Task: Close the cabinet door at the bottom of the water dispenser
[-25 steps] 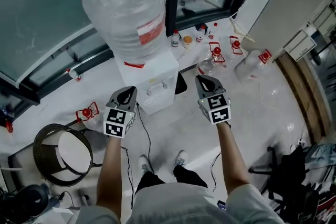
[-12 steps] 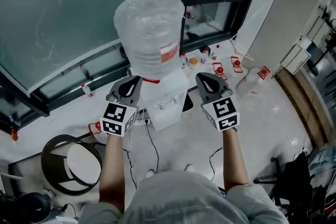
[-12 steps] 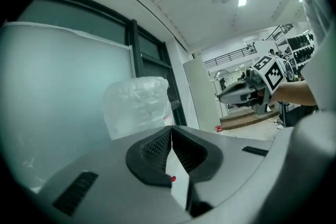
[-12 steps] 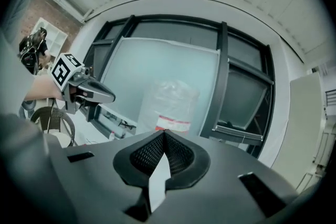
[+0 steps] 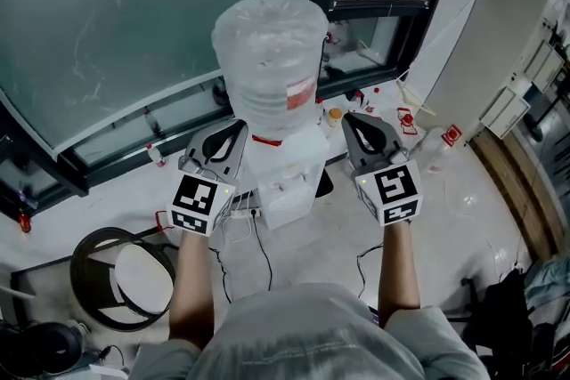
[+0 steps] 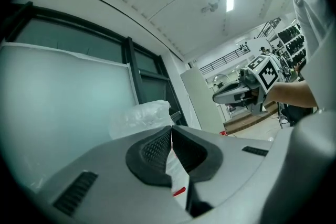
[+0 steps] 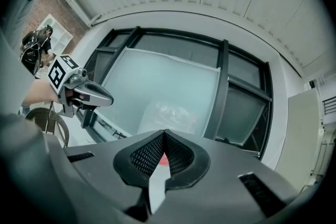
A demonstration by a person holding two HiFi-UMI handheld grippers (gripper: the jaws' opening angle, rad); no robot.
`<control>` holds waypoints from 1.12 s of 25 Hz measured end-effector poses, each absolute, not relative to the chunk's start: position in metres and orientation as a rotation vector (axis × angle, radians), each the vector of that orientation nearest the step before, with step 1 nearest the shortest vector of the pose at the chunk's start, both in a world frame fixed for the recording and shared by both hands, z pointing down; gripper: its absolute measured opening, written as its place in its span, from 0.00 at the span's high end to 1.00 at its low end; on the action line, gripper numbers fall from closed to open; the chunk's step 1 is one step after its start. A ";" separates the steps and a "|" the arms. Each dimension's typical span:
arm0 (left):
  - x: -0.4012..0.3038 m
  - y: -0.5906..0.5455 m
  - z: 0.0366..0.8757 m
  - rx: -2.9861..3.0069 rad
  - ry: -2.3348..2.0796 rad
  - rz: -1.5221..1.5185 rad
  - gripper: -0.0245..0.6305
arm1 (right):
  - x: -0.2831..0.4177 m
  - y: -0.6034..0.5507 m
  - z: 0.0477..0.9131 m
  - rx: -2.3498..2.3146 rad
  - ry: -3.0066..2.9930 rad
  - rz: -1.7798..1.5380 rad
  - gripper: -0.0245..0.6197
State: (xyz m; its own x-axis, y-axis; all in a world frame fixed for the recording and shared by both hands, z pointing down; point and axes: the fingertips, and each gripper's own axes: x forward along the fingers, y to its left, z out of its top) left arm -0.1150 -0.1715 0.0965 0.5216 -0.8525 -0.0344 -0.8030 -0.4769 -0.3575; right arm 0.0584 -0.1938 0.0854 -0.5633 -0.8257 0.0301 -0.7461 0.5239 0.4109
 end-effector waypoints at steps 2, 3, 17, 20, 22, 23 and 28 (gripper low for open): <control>-0.114 -0.168 0.091 -2.430 1.365 -0.205 0.93 | 0.056 -0.191 0.080 1.333 -2.538 -0.551 0.92; -0.114 -0.166 0.088 -2.426 1.360 -0.201 0.93 | 0.055 -0.190 0.078 1.331 -2.533 -0.562 0.92; -0.109 -0.162 0.083 -2.429 1.351 -0.182 0.93 | 0.055 -0.189 0.088 1.297 -2.521 -0.560 0.92; -0.108 -0.161 0.086 -2.435 1.355 -0.188 0.93 | 0.059 -0.188 0.089 1.302 -2.518 -0.552 0.92; -0.107 -0.161 0.091 -2.434 1.357 -0.206 0.93 | 0.061 -0.188 0.091 1.304 -2.512 -0.548 0.92; -0.107 -0.161 0.093 -2.435 1.358 -0.213 0.93 | 0.061 -0.189 0.092 1.304 -2.506 -0.549 0.92; -0.105 -0.160 0.099 -2.450 1.361 -0.225 0.93 | 0.061 -0.186 0.096 1.293 -2.499 -0.541 0.92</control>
